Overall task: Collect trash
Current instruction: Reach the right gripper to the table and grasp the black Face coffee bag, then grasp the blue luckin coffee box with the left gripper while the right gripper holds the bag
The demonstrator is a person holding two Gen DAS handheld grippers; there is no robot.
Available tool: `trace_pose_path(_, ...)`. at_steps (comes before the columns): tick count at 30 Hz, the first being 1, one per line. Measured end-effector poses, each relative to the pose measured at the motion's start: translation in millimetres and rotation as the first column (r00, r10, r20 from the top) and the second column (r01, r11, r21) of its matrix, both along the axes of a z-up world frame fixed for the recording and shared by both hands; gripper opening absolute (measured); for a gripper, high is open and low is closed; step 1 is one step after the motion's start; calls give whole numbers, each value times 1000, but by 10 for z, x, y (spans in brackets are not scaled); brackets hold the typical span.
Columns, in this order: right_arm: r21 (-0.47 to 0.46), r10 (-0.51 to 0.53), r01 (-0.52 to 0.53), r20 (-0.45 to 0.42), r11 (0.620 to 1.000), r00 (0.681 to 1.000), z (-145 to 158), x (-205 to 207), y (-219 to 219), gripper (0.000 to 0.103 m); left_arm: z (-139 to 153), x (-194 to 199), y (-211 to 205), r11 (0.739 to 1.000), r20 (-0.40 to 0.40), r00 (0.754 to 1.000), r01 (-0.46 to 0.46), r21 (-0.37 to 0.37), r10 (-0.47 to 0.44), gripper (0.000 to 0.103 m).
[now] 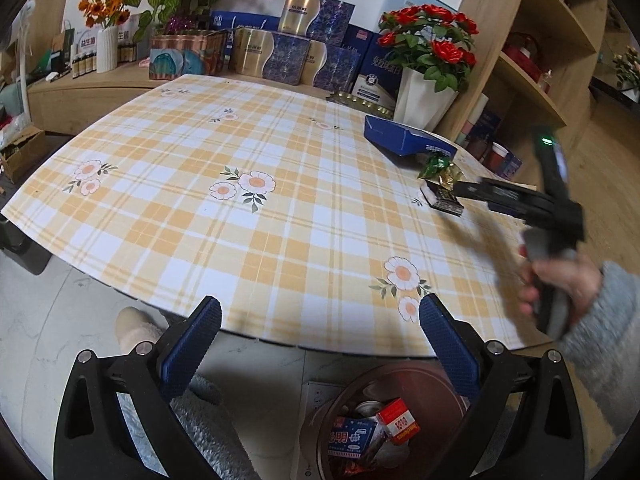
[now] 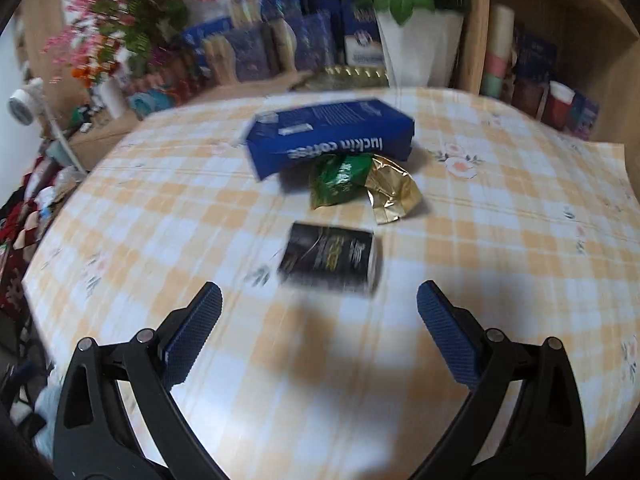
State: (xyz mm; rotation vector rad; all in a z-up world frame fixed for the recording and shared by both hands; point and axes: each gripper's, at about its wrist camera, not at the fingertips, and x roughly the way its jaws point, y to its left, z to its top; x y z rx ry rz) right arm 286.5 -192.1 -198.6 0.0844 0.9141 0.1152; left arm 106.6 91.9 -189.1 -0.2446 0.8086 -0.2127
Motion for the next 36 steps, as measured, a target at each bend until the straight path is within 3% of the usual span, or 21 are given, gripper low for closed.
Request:
trace_pose_path(6,-38,-52,50,-77,998,996,-276,336,69,95,-98,96,-74,1000,-27,1000,14,10,-14,97)
trace_pose_path(8,-71,-50,45,-77,996,996,-297,354,100,91,-111,101,-103,1000,-25,999,23,15,-23,97)
trace_pose_path(13,-86,-10,6,-51,996,999,-256,293,156,67,-163,117,-185,998,-41,998,50,36,-48,97)
trace_pose_path(16,-78,29,-33,-48,996,998,-241,234,160,64,-163,136,-181,998,-49,997,54,20,-53,97)
trace_pose_path(20,-32,57,-56,46,998,997,-88,72,-22,64,-111,222,-147,997,-63,996,64,-36,-66,97)
trace_pose_path(22,-69,37,-28,122,997,992,19,-17,-184,64,-26,330,-187,994,-48,994,97,-45,-100,97)
trace_pose_path(25,-129,-5,33,212,991,977,115,-126,-431,64,156,506,-333,991,18,991,133,30,-133,97)
trace_pose_path(28,-115,-61,91,243,989,968,113,-166,-678,64,307,773,-564,974,85,979,174,143,-187,97)
trace_pose_path(31,-71,-115,136,241,988,964,38,-185,-858,64,380,1171,-901,934,149,953,213,285,-263,97)
trace_pose_path(34,-40,-130,145,262,989,956,51,-201,-905,64,373,1530,-1165,897,164,936,232,377,-310,97)
trace_pose_path(36,-36,-122,135,253,990,960,26,-190,-901,64,334,1838,-1410,854,163,921,248,457,-354,97)
